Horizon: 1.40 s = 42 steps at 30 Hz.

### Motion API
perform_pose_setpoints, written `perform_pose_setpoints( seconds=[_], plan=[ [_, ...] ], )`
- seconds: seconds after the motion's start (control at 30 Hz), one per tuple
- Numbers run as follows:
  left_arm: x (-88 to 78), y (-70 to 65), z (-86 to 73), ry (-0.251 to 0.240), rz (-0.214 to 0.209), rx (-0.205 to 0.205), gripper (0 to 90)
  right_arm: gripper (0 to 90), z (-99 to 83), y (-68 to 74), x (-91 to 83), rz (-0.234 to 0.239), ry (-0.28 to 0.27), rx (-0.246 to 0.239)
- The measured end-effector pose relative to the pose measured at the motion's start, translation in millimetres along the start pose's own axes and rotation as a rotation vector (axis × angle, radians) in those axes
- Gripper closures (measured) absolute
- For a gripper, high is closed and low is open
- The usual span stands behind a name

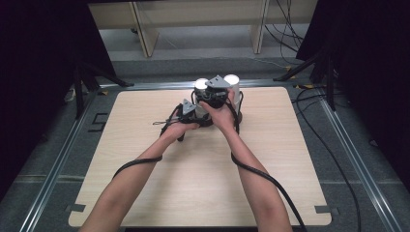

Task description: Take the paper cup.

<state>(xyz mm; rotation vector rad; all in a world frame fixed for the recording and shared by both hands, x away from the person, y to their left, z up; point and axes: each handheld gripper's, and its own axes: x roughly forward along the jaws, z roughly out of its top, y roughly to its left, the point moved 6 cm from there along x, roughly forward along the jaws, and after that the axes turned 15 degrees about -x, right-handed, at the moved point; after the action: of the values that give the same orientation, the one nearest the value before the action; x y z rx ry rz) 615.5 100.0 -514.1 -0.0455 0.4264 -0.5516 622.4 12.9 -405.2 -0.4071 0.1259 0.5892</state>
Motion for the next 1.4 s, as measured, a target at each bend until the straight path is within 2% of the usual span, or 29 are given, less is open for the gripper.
perform_pose_setpoints(
  seconds=[0.07, 0.23, 0.3, 0.4, 0.47, 0.57, 0.6, 0.67, 0.7, 0.77, 0.9, 0.93, 0.97, 1.0, 1.03, 1.13, 1.27, 1.3, 1.33, 1.37, 1.4],
  plan=[
    [1.0, -0.8, 0.3, -0.014, -0.002, -0.008, 24.9, 35.9, 3.8, 0.0, -2.5, 0.008, -0.007, -0.002],
    [0.1, -0.5, 0.0, -0.006, 0.002, -0.001, 25.0, 35.9, 10.5, -1.7, -5.9, 0.0, -0.025, -0.011],
    [0.2, -0.9, 0.1, -0.011, 0.002, -0.004, 25.2, 35.9, 14.0, -1.8, -8.1, -0.001, -0.028, 0.006],
    [0.4, -1.3, -0.4, -0.012, 0.002, -0.01, 25.3, 36.0, 19.6, -3.7, -10.6, -0.012, -0.049, -0.011],
    [0.2, -1.3, -0.5, -0.011, 0.004, -0.007, 25.3, 35.9, 22.3, -3.0, -13.2, 0.0, -0.045, 0.013],
    [-0.3, -1.3, -0.7, -0.011, 0.009, -0.005, 25.1, 36.0, 25.3, -5.7, -15.1, -0.01, -0.059, -0.005],
    [-0.5, -0.2, -1.1, -0.006, 0.012, 0.01, 24.7, 36.0, 27.7, -5.4, -16.7, -0.011, -0.062, 0.001],
    [-1.2, -0.1, -1.4, -0.006, 0.011, 0.013, 24.5, 36.1, 29.3, -4.7, -17.5, -0.004, -0.068, 0.005],
    [-2.1, 0.4, -1.7, -0.006, 0.013, 0.012, 24.2, 36.1, 30.6, -4.6, -19.3, -0.006, -0.063, 0.011],
    [-3.5, -1.3, -2.1, -0.029, 0.006, -0.021, 22.7, 36.1, 33.4, -5.6, -21.1, -0.009, -0.074, 0.0],
    [-9.1, -1.1, -3.0, -0.037, 0.012, -0.019, 17.2, 36.0, 38.9, -5.5, -26.7, -0.005, -0.082, 0.002],
    [-13.4, -2.4, -3.1, -0.035, 0.01, -0.016, 16.2, 36.0, 41.8, -6.8, -28.5, -0.007, -0.101, 0.001],
    [-13.4, -2.4, -3.1, -0.035, 0.01, -0.016, 15.1, 36.0, 41.8, -6.8, -28.5, -0.007, -0.101, 0.001],
    [-17.8, -1.3, -3.7, -0.024, 0.02, 0.001, 14.3, 36.0, 43.6, -7.2, -32.0, -0.016, -0.095, -0.012],
    [-17.8, -1.3, -3.7, -0.024, 0.02, 0.001, 14.0, 36.0, 44.1, -6.2, -33.6, -0.008, -0.093, 0.003],
    [-25.0, -2.2, -3.8, -0.018, 0.026, 0.021, 11.1, 36.1, 45.2, -4.9, -37.7, -0.003, -0.096, -0.009],
    [-38.7, -3.1, 2.3, -0.042, 0.015, 0.033, 10.0, 36.0, 45.3, -2.6, -43.1, 0.005, -0.098, 0.0],
    [-38.7, -3.1, 2.3, -0.042, 0.015, 0.033, 9.9, 36.1, 45.0, -4.1, -44.4, 0.0, -0.1, -0.012],
    [-44.5, -3.3, 3.8, -0.039, 0.007, 0.058, 9.7, 36.0, 44.8, -4.1, -45.9, 0.003, -0.101, -0.013],
    [-44.5, -3.3, 3.8, -0.039, 0.007, 0.058, 9.5, 36.0, 44.8, -4.1, -45.9, 0.003, -0.101, -0.013],
    [-47.7, -3.8, 4.4, -0.039, 0.007, 0.065, 9.5, 36.1, 44.5, -2.8, -47.5, 0.009, -0.1, 0.008]
  ],
)
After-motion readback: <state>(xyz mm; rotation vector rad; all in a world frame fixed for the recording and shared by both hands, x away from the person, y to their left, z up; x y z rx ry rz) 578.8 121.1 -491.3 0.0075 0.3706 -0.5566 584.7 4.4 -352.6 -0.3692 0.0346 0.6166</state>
